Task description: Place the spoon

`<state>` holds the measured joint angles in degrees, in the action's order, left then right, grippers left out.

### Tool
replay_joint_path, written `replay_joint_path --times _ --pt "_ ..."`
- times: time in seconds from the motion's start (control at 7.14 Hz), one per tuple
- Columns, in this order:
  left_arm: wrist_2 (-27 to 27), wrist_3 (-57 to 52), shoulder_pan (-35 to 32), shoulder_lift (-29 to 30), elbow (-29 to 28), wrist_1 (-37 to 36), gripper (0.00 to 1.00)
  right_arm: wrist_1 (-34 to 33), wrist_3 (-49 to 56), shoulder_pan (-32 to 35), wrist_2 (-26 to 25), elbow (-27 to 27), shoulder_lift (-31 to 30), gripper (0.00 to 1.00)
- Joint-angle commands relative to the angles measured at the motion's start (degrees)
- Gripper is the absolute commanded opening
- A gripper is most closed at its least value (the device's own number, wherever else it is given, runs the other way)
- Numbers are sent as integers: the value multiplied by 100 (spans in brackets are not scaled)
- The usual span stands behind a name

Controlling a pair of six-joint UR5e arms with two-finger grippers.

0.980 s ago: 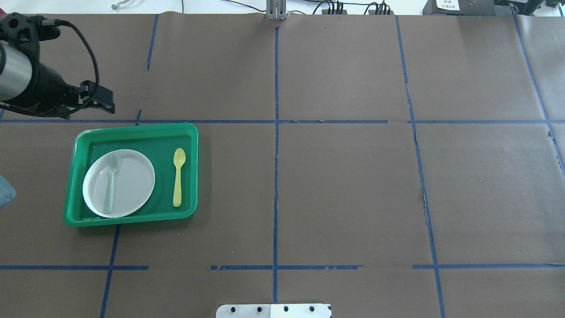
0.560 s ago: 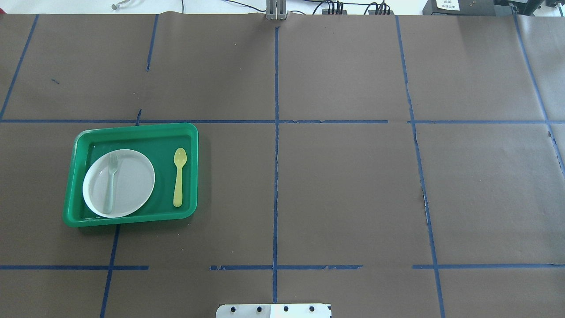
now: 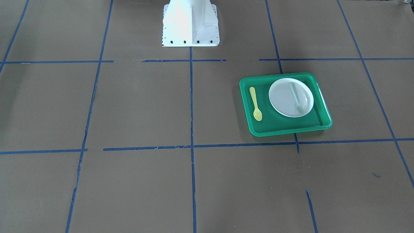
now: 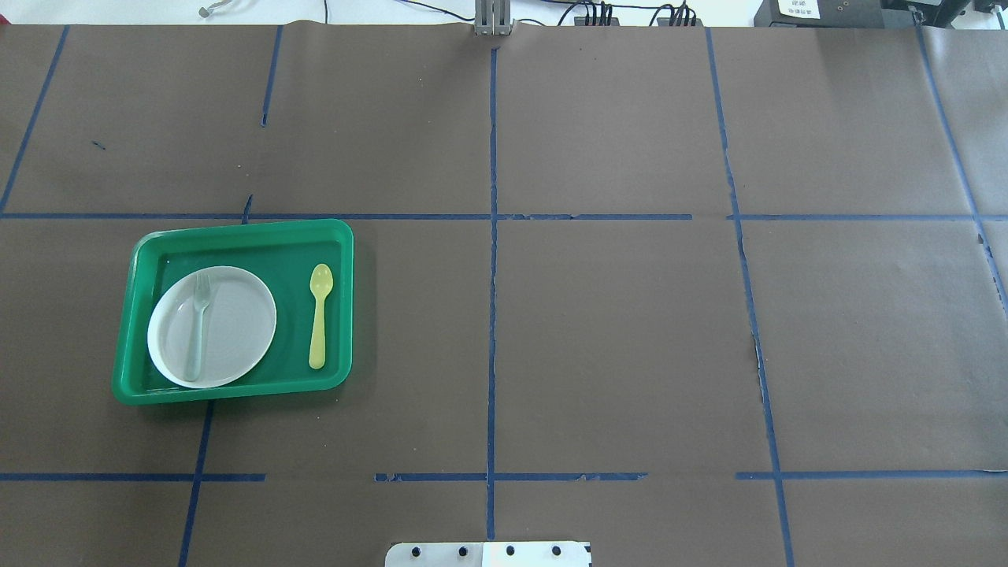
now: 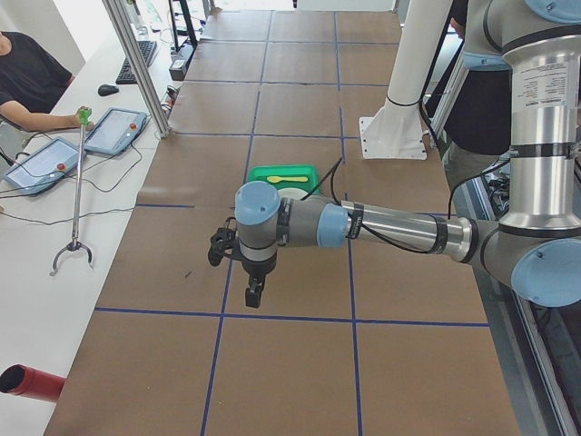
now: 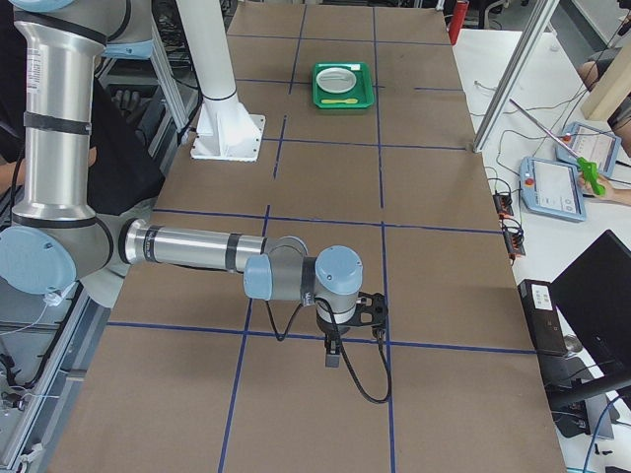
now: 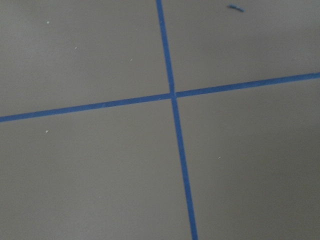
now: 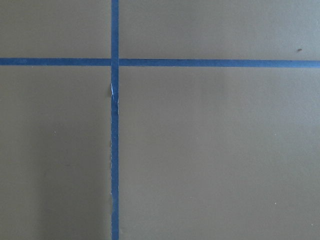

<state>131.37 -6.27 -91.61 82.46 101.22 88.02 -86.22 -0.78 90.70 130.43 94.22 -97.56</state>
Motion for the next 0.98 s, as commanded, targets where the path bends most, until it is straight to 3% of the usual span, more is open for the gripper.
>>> replay_joint_path --times 0.0,0.84 --pt "29 -76 -50 -81 -172 14 100 0 -1 0 0 0 0 100" --pt "29 -76 -50 7 -270 40 100 0 -2 0 0 0 0 100"
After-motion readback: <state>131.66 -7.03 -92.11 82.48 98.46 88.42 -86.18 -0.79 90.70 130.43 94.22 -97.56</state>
